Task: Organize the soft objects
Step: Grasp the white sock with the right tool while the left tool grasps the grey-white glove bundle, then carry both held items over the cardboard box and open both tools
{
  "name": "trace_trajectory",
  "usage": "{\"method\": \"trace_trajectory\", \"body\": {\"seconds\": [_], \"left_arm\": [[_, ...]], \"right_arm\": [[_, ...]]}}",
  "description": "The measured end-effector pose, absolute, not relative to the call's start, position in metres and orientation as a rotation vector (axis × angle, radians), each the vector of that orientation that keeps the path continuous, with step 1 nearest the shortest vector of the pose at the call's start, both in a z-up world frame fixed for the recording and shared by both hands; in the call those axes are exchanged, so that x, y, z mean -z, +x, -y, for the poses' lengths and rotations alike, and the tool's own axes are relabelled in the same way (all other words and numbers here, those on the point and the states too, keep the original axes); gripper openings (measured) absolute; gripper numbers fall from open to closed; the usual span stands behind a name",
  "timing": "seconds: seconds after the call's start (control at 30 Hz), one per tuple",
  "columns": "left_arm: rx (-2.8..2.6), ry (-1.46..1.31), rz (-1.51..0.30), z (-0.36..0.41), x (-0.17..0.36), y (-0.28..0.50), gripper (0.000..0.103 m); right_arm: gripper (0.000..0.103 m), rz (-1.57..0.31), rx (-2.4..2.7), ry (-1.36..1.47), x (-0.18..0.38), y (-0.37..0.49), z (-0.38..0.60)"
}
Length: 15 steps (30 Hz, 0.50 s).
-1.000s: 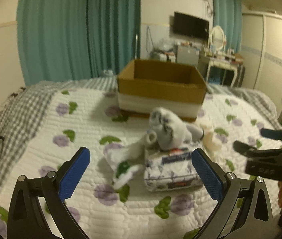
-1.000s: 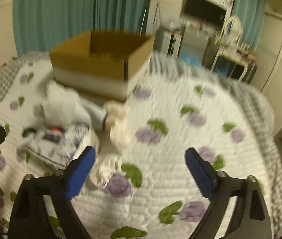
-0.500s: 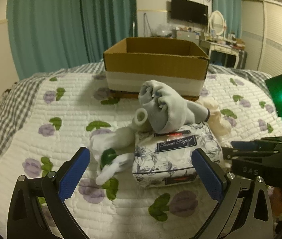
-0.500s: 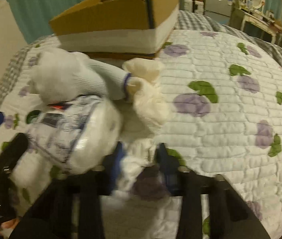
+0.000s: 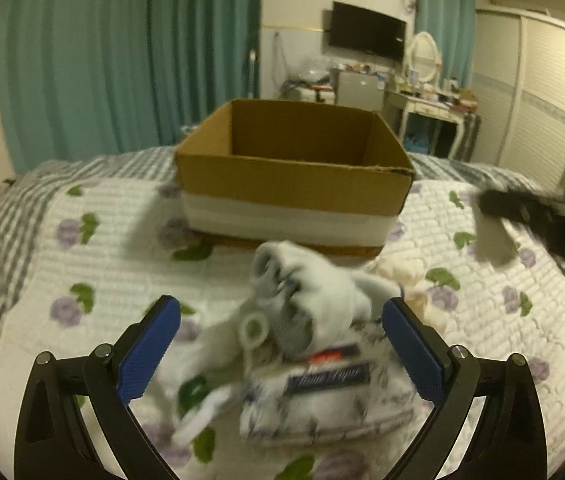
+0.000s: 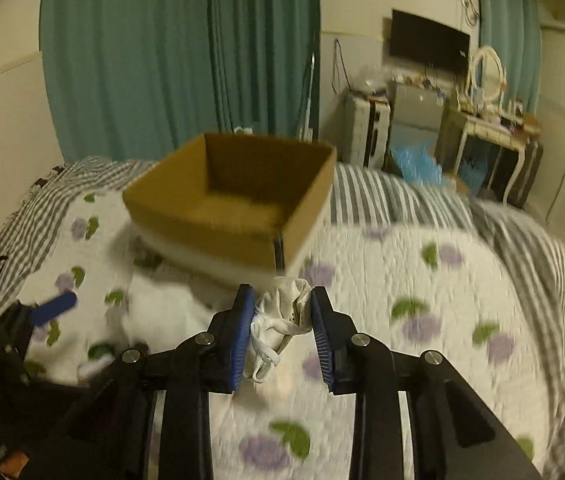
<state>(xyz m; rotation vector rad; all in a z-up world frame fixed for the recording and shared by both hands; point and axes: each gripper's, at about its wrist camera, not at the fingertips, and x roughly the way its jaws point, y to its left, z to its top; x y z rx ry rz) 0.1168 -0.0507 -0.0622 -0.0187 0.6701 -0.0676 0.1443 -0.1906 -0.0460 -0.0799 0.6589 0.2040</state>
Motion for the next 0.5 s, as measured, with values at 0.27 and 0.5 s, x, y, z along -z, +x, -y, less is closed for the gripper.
{"method": "trace_trajectory", "body": {"seconds": [0.27, 0.5], "left_arm": [[0.102, -0.015, -0.749, 0.053, 0.088, 0.151, 0.082], [0.121, 0.035, -0.746, 0.066, 0.091, 0.148, 0.061]], "right_arm": [[0.029, -0.666, -0.246, -0.034, 0.077, 0.176, 0.196], [0.029, -0.693, -0.209, -0.004, 0.093, 0.181, 0.21]]}}
